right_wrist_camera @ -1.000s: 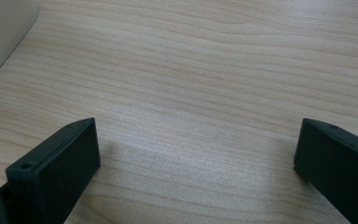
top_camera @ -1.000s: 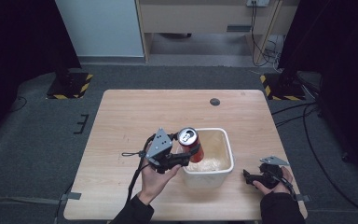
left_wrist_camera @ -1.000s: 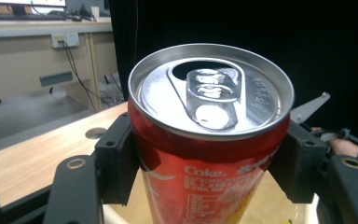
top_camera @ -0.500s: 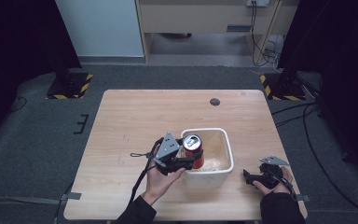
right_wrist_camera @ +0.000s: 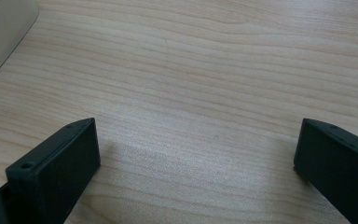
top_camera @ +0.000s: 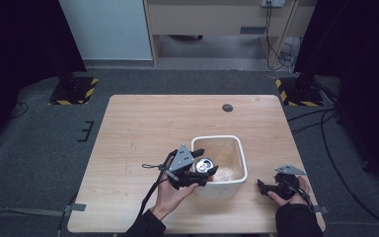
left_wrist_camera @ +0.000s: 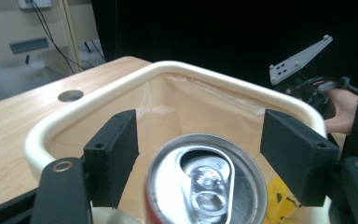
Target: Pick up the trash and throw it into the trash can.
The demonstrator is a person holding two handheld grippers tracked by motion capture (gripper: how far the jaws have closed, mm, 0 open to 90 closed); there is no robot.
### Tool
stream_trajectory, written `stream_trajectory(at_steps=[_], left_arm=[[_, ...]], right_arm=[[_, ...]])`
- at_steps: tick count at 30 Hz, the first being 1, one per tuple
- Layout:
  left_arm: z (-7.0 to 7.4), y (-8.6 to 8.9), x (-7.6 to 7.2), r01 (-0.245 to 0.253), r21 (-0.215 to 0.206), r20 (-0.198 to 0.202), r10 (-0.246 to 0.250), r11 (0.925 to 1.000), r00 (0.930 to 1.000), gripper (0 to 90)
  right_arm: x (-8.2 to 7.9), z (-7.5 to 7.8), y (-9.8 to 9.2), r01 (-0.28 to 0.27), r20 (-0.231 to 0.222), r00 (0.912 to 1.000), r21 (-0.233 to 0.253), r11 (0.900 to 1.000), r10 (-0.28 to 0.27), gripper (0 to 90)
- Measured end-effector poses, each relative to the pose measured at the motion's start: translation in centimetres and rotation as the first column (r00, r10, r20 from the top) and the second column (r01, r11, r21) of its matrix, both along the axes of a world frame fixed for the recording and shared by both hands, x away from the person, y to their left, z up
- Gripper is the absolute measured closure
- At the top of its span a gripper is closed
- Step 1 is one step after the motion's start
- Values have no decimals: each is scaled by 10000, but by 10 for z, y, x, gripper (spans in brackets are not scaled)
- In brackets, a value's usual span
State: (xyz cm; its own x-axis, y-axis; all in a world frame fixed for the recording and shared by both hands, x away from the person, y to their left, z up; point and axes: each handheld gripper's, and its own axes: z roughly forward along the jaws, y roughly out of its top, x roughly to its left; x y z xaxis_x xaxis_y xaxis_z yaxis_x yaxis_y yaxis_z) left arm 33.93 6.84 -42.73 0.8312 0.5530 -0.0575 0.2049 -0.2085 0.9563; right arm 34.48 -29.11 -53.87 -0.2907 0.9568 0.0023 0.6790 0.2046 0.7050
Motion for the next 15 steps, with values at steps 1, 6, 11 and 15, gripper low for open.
stream_trajectory(at_steps=[1,6,11,15], left_arm=[[2,1,-1,5,-20,41,-5,10000,10000,269],[13,12,-5,-141,-124,241,144,9998,9996,260],[20,25,-8,-356,-98,386,359,9993,9986,252],[21,38,-10,-546,-127,428,551,9984,9976,244]], right_arm=[[0,0,0,-3,2,10000,-1,10000,3,4],[0,0,0,-2,1,10000,0,10000,2,4],[0,0,0,-1,0,10000,1,10000,1,4],[0,0,0,-4,-2,10000,8,10000,4,4]])
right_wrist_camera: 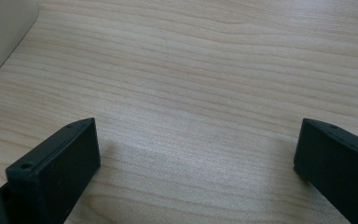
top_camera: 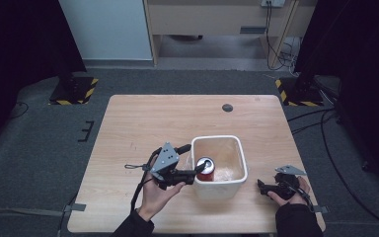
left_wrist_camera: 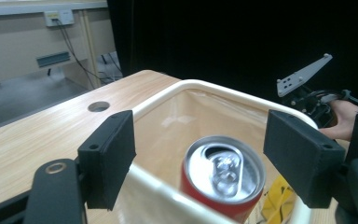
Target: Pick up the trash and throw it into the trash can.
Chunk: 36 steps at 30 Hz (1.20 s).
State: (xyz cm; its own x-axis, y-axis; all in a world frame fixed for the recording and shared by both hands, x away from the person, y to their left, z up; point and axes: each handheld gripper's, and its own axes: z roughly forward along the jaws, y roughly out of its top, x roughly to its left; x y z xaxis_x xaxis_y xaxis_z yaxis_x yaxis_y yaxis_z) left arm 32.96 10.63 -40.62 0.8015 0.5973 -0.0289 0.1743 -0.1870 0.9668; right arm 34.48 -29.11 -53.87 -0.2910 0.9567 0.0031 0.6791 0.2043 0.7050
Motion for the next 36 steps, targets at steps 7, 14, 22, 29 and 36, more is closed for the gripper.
stream_trajectory(at_steps=[7,14,22,29,36], left_arm=[[-9,23,-6,-386,275,-123,389,9989,9992,237],[-13,39,-10,-611,328,-258,619,9976,9977,223],[-25,64,-19,-980,534,-510,1008,9938,9936,202],[-52,88,-17,-1518,990,-1239,1636,9834,9787,188],[-85,106,-15,-1791,1914,-1972,2166,9650,9561,174]], right_arm=[[0,0,0,-1,4,10000,-2,10000,1,4],[0,0,0,3,5,10000,-8,10000,-3,4],[0,0,0,2,5,10000,-8,10000,-2,4],[0,0,0,4,5,10000,-7,10000,-4,4],[0,0,0,3,4,10000,-9,10000,-3,4]])
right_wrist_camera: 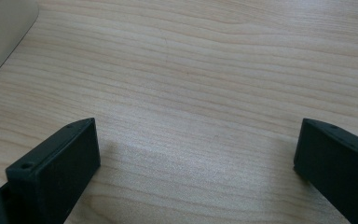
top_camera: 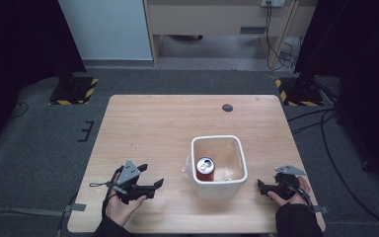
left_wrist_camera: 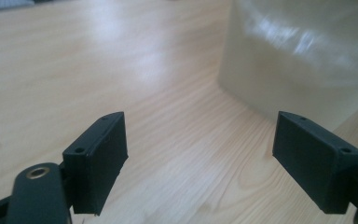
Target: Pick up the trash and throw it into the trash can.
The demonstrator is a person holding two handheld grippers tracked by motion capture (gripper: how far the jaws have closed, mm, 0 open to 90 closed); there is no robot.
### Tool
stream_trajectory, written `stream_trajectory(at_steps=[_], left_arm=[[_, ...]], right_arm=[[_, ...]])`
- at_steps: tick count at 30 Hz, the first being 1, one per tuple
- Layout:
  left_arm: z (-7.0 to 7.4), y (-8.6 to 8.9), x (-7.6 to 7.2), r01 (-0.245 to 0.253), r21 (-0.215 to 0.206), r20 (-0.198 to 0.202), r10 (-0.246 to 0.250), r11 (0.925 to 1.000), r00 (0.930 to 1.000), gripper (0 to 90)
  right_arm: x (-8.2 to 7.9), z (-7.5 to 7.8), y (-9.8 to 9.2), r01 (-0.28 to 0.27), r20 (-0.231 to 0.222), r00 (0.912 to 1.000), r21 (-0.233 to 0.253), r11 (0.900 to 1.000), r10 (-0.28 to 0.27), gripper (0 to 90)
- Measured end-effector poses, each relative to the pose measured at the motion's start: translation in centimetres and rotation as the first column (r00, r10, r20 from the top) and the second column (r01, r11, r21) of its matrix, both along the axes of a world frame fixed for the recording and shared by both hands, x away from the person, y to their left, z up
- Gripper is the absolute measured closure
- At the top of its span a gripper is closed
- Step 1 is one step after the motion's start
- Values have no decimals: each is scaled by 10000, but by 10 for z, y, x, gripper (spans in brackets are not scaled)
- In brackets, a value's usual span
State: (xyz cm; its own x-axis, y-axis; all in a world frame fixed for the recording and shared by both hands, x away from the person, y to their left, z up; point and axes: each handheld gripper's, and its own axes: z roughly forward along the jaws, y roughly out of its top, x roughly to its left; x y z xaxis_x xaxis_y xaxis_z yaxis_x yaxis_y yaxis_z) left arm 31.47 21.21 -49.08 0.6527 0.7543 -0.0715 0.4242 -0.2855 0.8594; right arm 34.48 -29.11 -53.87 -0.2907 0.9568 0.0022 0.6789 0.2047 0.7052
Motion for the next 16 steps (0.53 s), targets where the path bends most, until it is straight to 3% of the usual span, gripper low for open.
stream_trajectory(at_steps=[6,9,13,16], left_arm=[[-20,20,-3,-243,575,-787,288,9981,9965,168],[-30,32,-2,-552,926,-1328,673,9942,9889,165],[-36,39,1,-726,1578,-1415,953,9848,9853,162],[-40,42,2,-867,1589,-1635,1128,9835,9801,157]], right_arm=[[0,0,0,2,-1,10000,0,10000,-2,4],[0,0,0,11,9,10000,-3,10000,-11,5],[0,0,0,18,8,10000,7,10000,-18,5],[0,0,0,18,7,10000,7,10000,-18,5]])
